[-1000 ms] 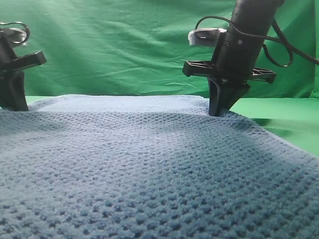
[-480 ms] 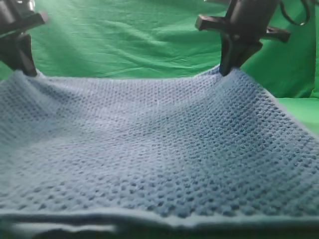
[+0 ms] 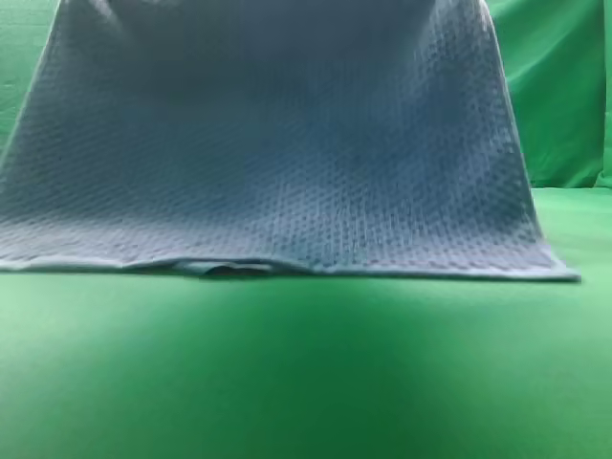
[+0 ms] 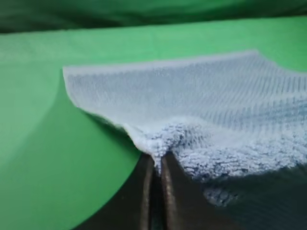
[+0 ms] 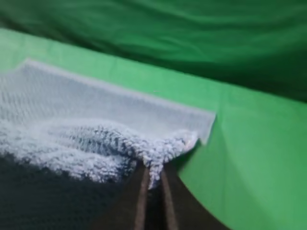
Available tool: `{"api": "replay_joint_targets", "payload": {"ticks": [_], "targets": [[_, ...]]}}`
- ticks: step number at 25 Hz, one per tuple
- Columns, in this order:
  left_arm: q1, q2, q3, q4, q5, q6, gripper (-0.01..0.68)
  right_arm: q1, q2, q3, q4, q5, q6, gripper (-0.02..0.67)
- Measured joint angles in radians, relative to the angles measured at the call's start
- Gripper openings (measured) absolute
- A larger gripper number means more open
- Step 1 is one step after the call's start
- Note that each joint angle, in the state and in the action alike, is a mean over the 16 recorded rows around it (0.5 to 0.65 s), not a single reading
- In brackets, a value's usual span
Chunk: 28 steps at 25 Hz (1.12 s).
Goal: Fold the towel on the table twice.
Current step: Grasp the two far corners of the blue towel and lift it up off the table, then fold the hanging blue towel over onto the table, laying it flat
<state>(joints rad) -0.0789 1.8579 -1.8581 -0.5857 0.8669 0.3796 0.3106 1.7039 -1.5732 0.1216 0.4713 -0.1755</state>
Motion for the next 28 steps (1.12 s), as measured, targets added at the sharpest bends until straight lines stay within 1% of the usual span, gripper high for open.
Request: {"api": "replay_joint_targets", "payload": {"ticks": [6,11,16,21,28], "targets": [[0.000,-0.001,-0.075,-0.145,-0.131,0.104,0.000,-0.003,0.026,-0.175,-0.002,-0.059,-0.027,0.000],[0.000,0.006,-0.091,-0.259,-0.252,0.214,0.000,-0.004,0.089,-0.304,-0.002,-0.098,-0.044,0.000],[0.000,0.020,-0.091,-0.336,-0.319,0.302,0.000,-0.004,0.160,-0.384,-0.002,-0.103,-0.056,0.000],[0.000,0.032,-0.091,-0.350,-0.308,0.336,0.000,-0.004,0.199,-0.416,-0.003,-0.045,-0.060,0.000],[0.000,0.022,-0.091,-0.246,-0.207,0.279,0.000,-0.004,0.170,-0.419,-0.008,0.118,-0.064,0.000]]}}
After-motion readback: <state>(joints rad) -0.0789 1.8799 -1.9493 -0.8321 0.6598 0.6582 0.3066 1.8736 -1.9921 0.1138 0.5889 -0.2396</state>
